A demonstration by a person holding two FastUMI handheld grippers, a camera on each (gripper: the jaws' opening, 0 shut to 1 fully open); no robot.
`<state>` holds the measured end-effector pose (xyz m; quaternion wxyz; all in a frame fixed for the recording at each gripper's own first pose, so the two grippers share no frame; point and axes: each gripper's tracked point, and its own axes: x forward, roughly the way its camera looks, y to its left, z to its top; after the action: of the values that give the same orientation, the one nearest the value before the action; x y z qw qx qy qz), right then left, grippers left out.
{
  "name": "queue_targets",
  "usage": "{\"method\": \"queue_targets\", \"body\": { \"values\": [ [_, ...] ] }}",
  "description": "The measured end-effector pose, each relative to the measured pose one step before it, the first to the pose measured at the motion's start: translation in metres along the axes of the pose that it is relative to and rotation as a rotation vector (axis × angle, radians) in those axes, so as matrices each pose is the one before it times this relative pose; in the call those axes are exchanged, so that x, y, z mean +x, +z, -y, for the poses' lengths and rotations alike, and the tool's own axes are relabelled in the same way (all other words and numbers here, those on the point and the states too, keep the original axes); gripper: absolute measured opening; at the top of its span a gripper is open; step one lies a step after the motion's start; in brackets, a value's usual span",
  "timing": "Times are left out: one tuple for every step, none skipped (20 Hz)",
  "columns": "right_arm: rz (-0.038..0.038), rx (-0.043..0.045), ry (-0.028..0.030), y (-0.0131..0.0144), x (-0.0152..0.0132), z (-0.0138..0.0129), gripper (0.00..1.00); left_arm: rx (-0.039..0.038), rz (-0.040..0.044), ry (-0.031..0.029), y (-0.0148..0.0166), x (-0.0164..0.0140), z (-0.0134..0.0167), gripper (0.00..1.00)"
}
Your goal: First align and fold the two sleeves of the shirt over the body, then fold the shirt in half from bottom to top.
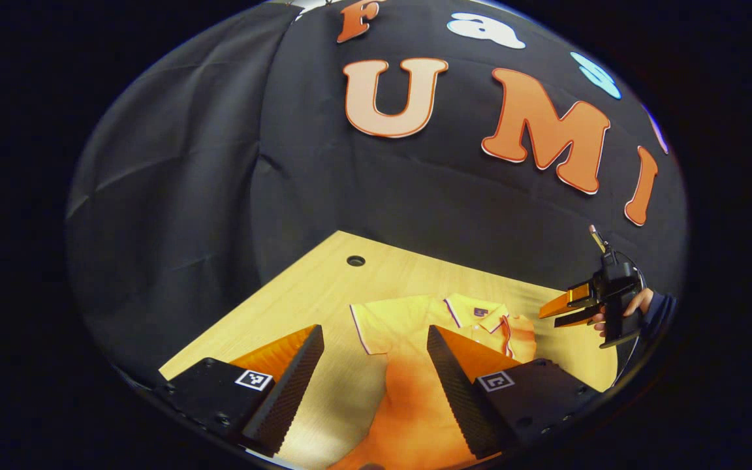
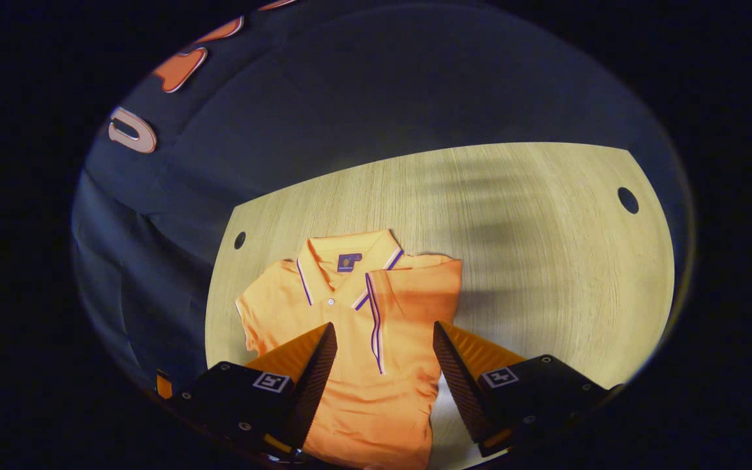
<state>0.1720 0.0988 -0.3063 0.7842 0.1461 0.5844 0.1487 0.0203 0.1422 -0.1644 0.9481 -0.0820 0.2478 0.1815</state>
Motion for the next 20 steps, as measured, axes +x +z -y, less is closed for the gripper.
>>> {"method": "queue_targets", "body": {
  "values": [
    [0.01499,0.01214,-0.01727,-0.00168,-0.0046,0.00288,0.91,0.01027,-0.02455,-0.0191,-0.00077,0.00981,-0.00132,0.98],
    [0.01495,0.00861,-0.01034,-0.00148,-0.00293,0.00143,0.92,0.01157,-0.02465,-0.02462,0.0,0.0088,0.00239,0.98],
    [0.01062,0.01199,-0.01268,-0.00637,-0.00272,0.00077,0.92,0.00659,-0.02497,-0.02315,-0.00025,0.00968,0.00134,0.98],
    [0.00237,0.01121,-0.00808,-0.00389,-0.00287,0.00127,0.92,-0.00103,-0.02786,-0.02216,-0.00193,0.01101,0.00122,0.98],
    [0.00098,0.01198,-0.01164,-0.0052,-0.0044,0.0023,0.92,-0.00244,-0.02794,-0.01498,-0.00177,0.01041,-0.00113,0.98],
    [0.00559,0.00701,-0.00887,-0.00321,-0.00146,0.00099,0.92,-0.0064,-0.02402,-0.01228,0.00228,0.01111,-0.00253,0.98],
    [0.00751,0.00504,-0.01213,-0.00419,-0.00125,0.00097,0.93,-0.00762,-0.02471,-0.00503,0.00162,0.01368,-0.0042,0.98],
    [0.00941,0.00392,-0.01326,-0.00469,-0.0029,0.00121,0.93,-0.00913,-0.04463,0.00373,-0.00138,0.01527,-0.00839,0.98],
    [0.00387,0.00461,-0.01194,-0.00322,-0.00182,0.00116,0.93,-0.01123,-0.0312,-0.01104,-0.00006,0.01181,-0.00239,0.98],
    [0.00951,0.00606,-0.00923,-0.0031,-0.00249,0.00076,0.93,-0.00598,-0.04601,-0.00245,-0.00227,0.01106,-0.00323,0.98],
    [0.0125,0.00575,-0.00942,-0.00069,-0.00047,0.00254,0.95,-0.00665,-0.02939,-0.01014,0.00015,0.00907,-0.00215,0.98],
    [0.01769,0.00652,-0.00925,-0.00137,-0.00372,0.00093,0.95,0.00118,-0.03189,-0.00658,-0.00012,0.01227,-0.00082,0.98],
    [0.01613,0.00695,-0.00746,-0.00082,-0.00411,0.00115,0.95,0.00557,-0.03124,0.00654,-0.00113,0.01152,-0.00378,0.98],
    [0.01446,0.0085,-0.00836,-0.0021,-0.00462,0.0016,0.95,0.01143,-0.02773,0.00782,-0.00167,0.01367,-0.00164,0.98],
    [0.01729,0.00583,-0.00456,-0.00038,-0.00453,0.00021,0.95,0.01654,-0.04298,0.02406,-0.004,0.01476,-0.00399,0.98],
    [0.02215,0.00457,-0.01461,-0.0024,-0.00558,0.00149,0.95,0.00081,-0.02191,-0.00207,0.00155,0.01053,-0.00102,0.98],
    [0.01894,-0.00052,-0.01229,-0.00058,-0.0041,0.00104,0.95,-0.01019,-0.02736,-0.01173,0.00188,0.00592,0.00048,0.98],
    [0.01368,-0.00346,-0.01608,-0.00363,-0.00398,0.00006,0.95,-0.01393,-0.03629,-0.01095,0.0002,0.00695,0.0013,0.98],
    [0.01801,-0.00444,-0.01213,-0.00244,-0.00604,-0.0001,0.95,-0.01261,-0.03112,0.0017,-0.00103,0.00484,-0.00475,0.98],
    [0.0181,-0.00389,-0.01488,-0.00153,-0.0055,0.00114,0.95,-0.00838,-0.02981,-0.00054,0.00197,0.00752,-0.00219,0.98]
  ]
}}
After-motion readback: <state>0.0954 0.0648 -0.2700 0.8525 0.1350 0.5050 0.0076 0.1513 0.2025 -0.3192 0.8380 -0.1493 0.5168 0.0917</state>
